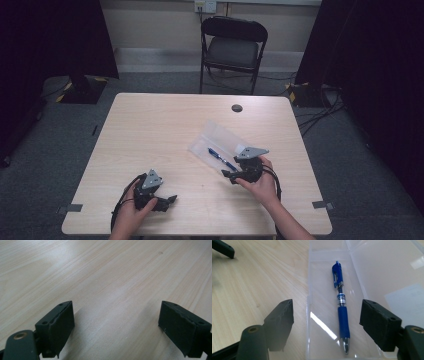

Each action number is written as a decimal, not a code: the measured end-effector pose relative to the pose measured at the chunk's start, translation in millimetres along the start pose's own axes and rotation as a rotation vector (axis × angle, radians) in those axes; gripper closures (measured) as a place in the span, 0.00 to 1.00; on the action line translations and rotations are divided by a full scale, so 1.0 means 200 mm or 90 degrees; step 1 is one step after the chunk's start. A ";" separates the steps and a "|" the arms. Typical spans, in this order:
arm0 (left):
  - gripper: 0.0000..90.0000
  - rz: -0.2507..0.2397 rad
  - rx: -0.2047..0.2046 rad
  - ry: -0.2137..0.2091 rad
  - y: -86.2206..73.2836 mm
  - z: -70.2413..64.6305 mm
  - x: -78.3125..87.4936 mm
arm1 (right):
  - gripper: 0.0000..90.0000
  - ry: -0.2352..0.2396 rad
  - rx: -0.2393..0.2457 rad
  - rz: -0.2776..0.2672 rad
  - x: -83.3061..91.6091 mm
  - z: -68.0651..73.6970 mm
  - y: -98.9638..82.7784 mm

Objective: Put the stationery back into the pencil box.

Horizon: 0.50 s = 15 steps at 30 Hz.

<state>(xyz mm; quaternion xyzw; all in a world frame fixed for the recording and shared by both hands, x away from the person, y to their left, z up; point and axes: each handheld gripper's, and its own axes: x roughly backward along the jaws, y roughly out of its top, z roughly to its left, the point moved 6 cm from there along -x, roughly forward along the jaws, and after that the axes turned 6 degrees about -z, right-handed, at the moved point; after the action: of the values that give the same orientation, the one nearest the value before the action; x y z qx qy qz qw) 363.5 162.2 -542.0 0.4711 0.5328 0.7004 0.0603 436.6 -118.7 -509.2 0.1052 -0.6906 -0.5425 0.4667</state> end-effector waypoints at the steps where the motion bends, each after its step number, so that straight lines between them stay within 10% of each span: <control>1: 0.14 0.000 0.000 0.000 0.00 0.00 0.00 | 0.28 0.001 0.001 0.000 0.00 0.00 0.00; 15: 0.14 0.000 0.000 0.000 0.00 0.00 0.00 | 0.20 0.056 0.002 -0.003 0.06 0.10 0.02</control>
<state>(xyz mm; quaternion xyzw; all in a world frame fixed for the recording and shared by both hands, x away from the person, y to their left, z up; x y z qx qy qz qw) 363.4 162.1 -542.1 0.4710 0.5330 0.7003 0.0606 416.3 -111.8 -498.0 0.1314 -0.6697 -0.5376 0.4952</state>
